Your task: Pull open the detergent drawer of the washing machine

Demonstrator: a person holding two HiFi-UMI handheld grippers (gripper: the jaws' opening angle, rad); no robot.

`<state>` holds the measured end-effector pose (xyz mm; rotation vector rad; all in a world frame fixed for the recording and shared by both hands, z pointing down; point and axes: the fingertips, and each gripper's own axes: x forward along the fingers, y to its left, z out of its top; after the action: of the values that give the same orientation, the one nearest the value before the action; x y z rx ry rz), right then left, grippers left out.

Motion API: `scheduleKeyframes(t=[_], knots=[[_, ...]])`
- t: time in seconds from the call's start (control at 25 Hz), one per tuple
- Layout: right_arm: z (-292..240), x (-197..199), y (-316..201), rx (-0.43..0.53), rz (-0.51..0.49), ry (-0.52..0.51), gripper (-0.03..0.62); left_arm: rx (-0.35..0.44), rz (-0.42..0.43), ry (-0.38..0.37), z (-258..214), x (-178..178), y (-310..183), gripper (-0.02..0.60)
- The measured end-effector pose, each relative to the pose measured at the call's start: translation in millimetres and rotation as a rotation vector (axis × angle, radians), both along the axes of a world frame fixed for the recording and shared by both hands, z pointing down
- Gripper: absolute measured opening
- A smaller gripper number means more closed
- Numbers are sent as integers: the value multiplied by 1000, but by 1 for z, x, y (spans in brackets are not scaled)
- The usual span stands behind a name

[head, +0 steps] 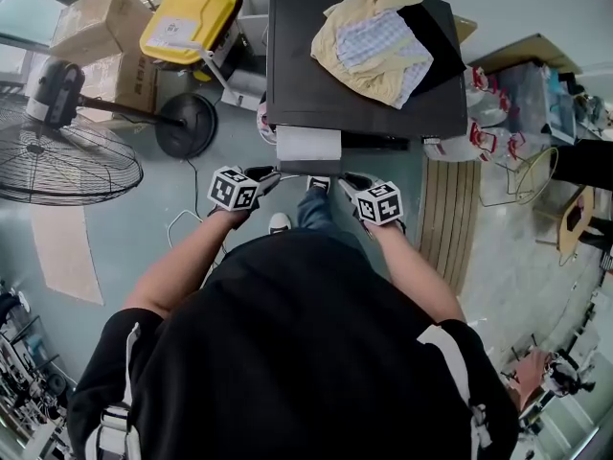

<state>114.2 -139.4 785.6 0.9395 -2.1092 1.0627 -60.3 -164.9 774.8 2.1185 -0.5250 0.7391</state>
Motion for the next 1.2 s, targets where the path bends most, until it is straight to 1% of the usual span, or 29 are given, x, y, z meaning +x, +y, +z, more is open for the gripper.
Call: scheduleKeyframes(t=[0.4, 0.96, 1.2], knots=[[0, -1, 33, -4, 13, -4, 78, -20, 23, 5, -1, -1, 33, 120], [1, -2, 82, -9, 24, -27, 78, -44, 69, -10, 0, -3, 83, 120], [2, -8, 105, -14, 26, -49, 79, -54, 90, -18, 1, -5, 104, 120]])
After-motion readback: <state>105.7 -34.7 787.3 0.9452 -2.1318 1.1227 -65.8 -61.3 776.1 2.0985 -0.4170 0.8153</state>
